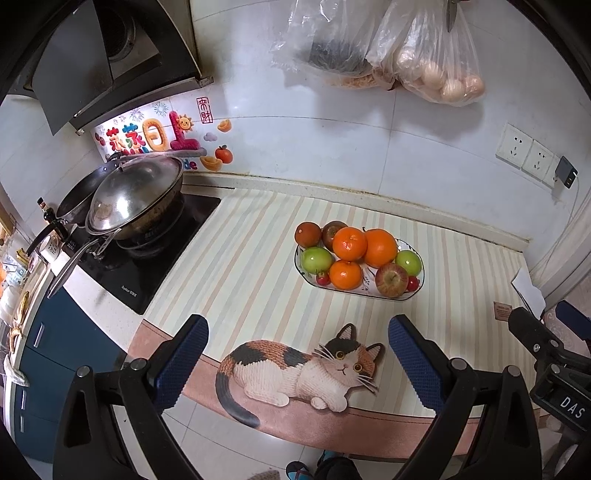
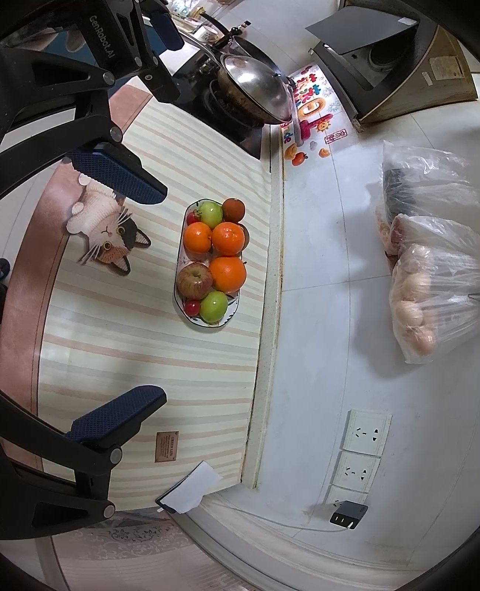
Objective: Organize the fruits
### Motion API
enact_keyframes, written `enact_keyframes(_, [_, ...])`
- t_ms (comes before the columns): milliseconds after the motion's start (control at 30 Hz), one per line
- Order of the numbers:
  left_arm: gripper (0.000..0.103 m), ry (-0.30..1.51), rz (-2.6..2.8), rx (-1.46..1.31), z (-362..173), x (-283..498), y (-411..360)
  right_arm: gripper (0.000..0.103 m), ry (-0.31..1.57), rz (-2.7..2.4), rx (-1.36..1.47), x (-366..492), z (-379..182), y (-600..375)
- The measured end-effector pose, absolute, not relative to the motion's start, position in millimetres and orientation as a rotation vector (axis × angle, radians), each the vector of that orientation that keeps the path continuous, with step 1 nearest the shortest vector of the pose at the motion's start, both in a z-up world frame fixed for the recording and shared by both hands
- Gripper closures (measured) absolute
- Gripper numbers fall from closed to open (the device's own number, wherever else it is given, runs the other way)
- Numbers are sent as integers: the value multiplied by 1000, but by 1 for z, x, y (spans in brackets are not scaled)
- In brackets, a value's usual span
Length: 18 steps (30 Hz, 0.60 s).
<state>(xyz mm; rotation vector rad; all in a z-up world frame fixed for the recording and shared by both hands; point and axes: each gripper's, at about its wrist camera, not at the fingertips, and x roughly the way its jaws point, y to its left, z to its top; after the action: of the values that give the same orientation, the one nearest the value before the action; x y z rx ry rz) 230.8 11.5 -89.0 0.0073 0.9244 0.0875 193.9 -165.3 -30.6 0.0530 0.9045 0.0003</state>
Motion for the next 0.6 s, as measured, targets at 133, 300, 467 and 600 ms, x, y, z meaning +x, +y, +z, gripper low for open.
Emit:
enact_keyframes(133, [3, 923, 84, 6, -89, 231, 12, 2, 909, 2, 56, 193, -31, -165])
enact_keyframes(300, [3, 924, 83, 4, -89, 231, 12, 2, 906, 2, 54, 192, -31, -167])
enact_keyframes(467, [3, 928, 77, 1, -90, 230, 13, 2, 905, 1, 53, 191, -31, -168])
enact_keyframes(600, [3, 929, 76, 1, -90, 229, 13, 2, 907, 0, 53, 192, -31, -167])
